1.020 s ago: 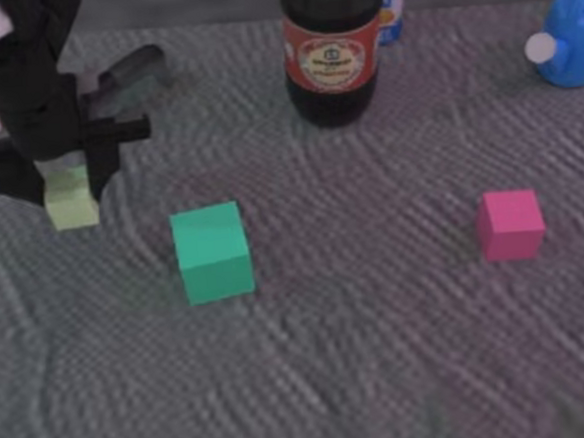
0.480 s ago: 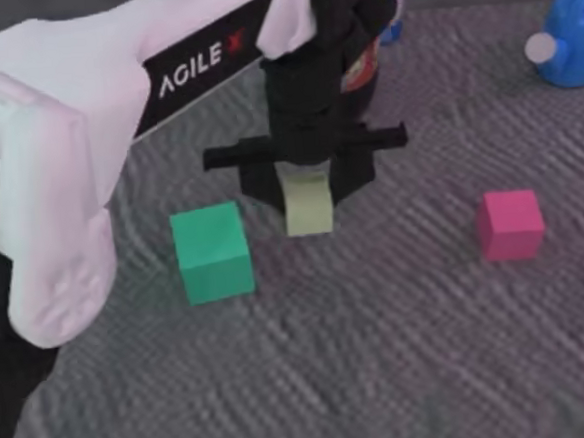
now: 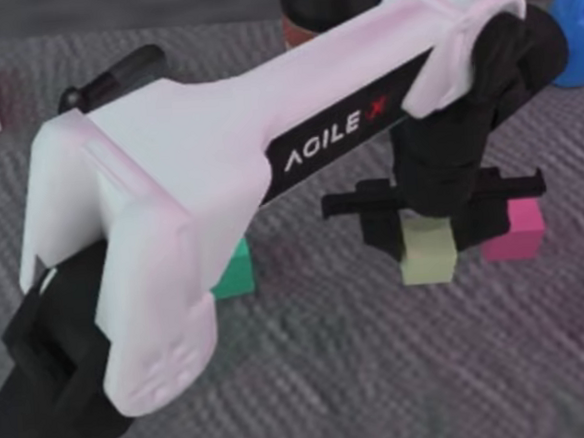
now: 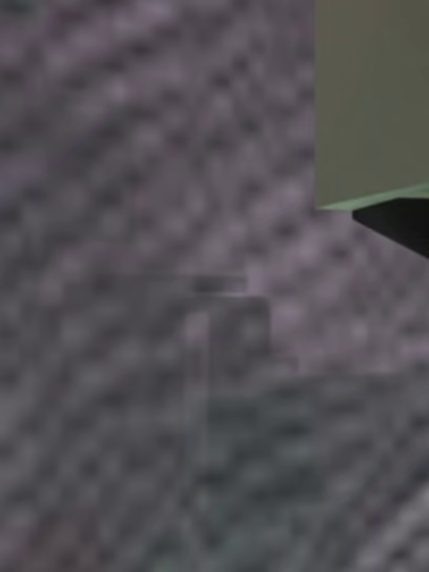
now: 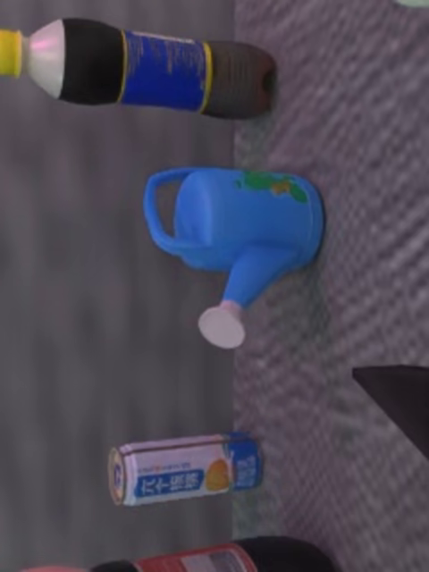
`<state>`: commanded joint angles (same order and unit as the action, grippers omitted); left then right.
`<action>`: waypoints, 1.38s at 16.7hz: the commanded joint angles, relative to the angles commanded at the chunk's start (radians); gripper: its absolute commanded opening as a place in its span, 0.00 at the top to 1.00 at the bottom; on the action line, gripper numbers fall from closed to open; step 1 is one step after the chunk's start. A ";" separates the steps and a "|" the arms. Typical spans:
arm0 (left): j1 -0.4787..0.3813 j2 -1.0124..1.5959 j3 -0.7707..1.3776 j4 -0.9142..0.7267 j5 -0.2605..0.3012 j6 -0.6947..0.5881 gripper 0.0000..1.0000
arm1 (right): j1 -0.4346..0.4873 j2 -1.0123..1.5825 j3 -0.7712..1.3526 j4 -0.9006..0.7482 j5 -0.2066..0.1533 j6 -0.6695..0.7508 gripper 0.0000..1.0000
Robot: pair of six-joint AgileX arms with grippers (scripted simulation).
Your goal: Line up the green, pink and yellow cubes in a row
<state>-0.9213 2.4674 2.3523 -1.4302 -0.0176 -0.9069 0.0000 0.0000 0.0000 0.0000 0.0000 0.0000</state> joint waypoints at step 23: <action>-0.001 0.000 -0.277 0.277 0.000 -0.001 0.55 | 0.000 0.000 0.000 0.000 0.000 0.000 0.00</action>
<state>-0.9223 2.4678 2.0757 -1.1532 -0.0176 -0.9079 0.0000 0.0000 0.0000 0.0000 0.0000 0.0000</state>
